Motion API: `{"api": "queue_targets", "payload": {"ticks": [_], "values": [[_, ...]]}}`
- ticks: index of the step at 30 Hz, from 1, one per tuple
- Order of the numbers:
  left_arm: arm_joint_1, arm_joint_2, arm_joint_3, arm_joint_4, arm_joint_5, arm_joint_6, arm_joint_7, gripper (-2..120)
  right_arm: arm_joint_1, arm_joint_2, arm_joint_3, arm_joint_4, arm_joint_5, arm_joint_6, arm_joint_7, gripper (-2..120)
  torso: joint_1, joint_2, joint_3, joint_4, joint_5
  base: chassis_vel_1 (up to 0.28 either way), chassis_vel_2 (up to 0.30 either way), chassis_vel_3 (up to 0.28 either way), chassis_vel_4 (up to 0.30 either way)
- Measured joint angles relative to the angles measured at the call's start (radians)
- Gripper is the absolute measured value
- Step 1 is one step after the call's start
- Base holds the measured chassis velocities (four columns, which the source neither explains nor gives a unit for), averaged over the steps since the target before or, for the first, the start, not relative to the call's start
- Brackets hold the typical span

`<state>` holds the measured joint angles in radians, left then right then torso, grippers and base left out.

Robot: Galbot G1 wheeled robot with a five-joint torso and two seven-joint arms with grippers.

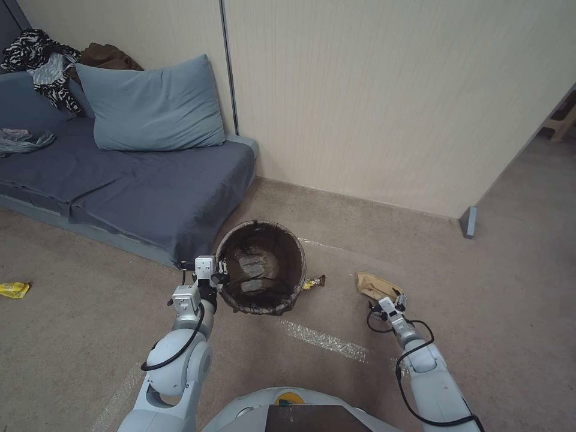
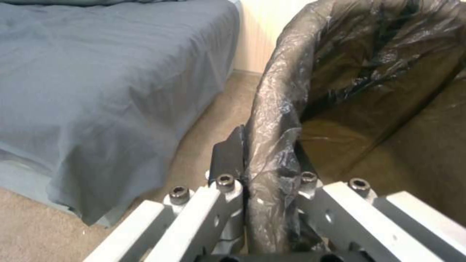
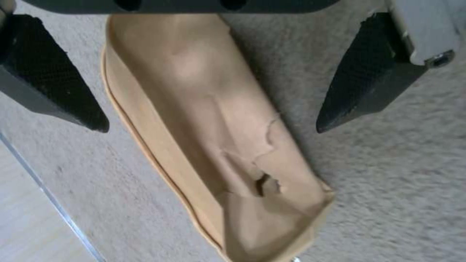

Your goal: Pick up the trash bin, then pick up the garbage from the floor and place it into the trash bin.

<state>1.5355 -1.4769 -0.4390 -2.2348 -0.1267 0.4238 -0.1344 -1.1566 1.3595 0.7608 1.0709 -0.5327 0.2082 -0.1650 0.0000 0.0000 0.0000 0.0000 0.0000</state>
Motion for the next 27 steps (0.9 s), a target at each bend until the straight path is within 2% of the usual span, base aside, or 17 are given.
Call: {"api": "queue_targets", "payload": {"ticks": [13,16,18,19,20,22,24,25,27], "values": [[0.003,0.000,0.002,0.008,0.006,0.000,0.001,6,0.070,-0.013,0.002,-0.110,0.007,0.011,0.034,100,0.000,0.000,0.000,0.0000,0.0000,0.000,0.000,0.000,0.000],[0.003,0.000,0.002,0.010,0.007,0.000,0.001,6,0.083,-0.015,-0.002,-0.131,0.007,0.013,0.039,85,0.000,0.000,0.000,0.0000,0.0000,0.000,0.000,0.000,0.000],[0.003,0.000,0.003,0.011,0.007,0.000,0.001,6,0.089,-0.015,-0.002,-0.142,0.007,0.016,0.041,84,0.000,0.000,0.000,0.0000,0.0000,0.000,0.000,0.000,0.000],[0.003,0.000,0.003,0.011,0.007,-0.001,0.001,6,0.094,-0.016,-0.003,-0.148,0.007,0.017,0.042,77,0.000,0.000,0.000,0.0000,-0.0001,0.000,0.000,0.000,0.000],[0.003,0.000,0.003,0.011,0.007,-0.001,0.001,6,0.094,-0.016,-0.003,-0.148,0.007,0.017,0.042,77,0.000,0.000,0.000,0.0000,-0.0001,0.000,0.000,0.000,0.000],[0.003,-0.001,0.003,0.011,0.008,-0.001,0.001,6,0.099,-0.017,-0.007,-0.156,0.009,0.018,0.044,64,0.000,0.000,0.000,0.0000,-0.0001,0.000,0.000,0.000,0.000],[0.004,-0.001,0.004,0.011,0.008,-0.001,0.001,6,0.101,-0.017,-0.009,-0.159,0.010,0.018,0.045,64,0.000,0.000,0.000,-0.0002,-0.0002,0.000,0.000,0.000,0.000],[0.004,-0.001,0.004,0.011,0.008,-0.001,0.001,6,0.104,-0.018,-0.011,-0.163,0.010,0.018,0.046,55,0.000,0.000,0.000,-0.0001,-0.0003,0.000,0.000,0.000,0.000],[0.004,0.000,0.004,0.011,0.008,-0.001,0.001,6,0.107,-0.018,-0.014,-0.169,0.011,0.019,0.047,51,0.000,0.000,0.000,-0.0001,-0.0005,0.000,0.000,0.000,0.000]]}}
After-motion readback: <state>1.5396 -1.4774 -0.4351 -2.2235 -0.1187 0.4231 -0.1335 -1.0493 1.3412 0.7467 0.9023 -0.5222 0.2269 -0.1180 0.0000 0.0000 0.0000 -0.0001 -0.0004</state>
